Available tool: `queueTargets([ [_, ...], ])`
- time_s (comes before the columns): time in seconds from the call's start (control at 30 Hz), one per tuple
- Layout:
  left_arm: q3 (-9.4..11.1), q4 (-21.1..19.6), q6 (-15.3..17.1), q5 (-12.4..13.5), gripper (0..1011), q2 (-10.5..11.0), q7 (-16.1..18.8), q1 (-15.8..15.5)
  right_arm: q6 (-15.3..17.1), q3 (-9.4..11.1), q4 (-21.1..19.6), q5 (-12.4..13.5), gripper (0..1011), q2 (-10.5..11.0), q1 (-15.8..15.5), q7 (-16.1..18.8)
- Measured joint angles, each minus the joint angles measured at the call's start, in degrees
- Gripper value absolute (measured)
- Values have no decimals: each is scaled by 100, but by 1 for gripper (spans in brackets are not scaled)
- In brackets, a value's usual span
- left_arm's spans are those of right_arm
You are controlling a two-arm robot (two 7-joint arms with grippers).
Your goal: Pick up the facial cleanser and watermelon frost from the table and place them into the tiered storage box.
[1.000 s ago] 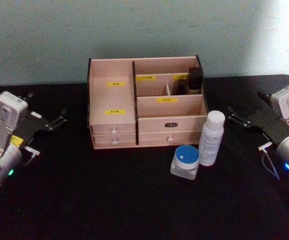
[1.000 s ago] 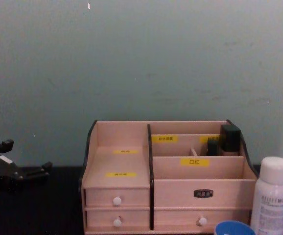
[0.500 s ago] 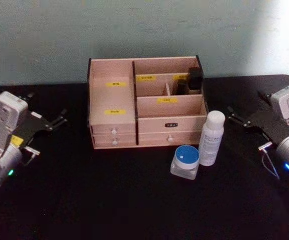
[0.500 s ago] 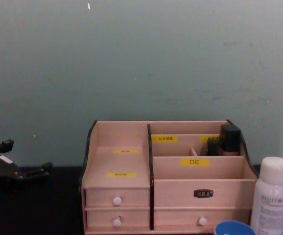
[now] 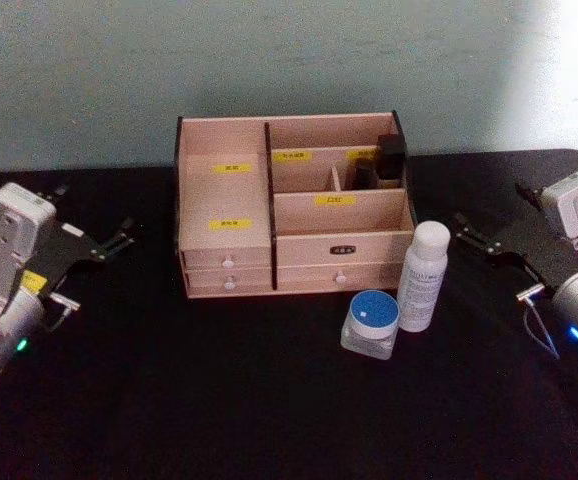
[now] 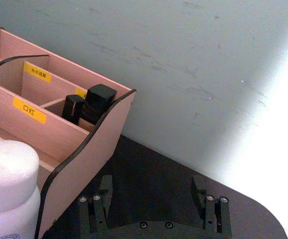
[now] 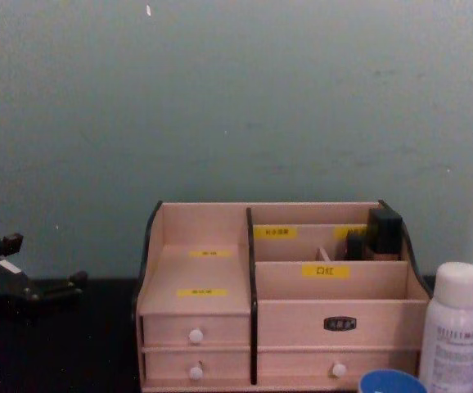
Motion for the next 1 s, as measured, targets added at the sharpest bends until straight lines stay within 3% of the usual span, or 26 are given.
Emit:
queueTargets([
  [1.0, 0, 0, 0, 0, 1001, 0, 0, 0, 0, 0, 0, 0, 1003, 0, 0, 0],
])
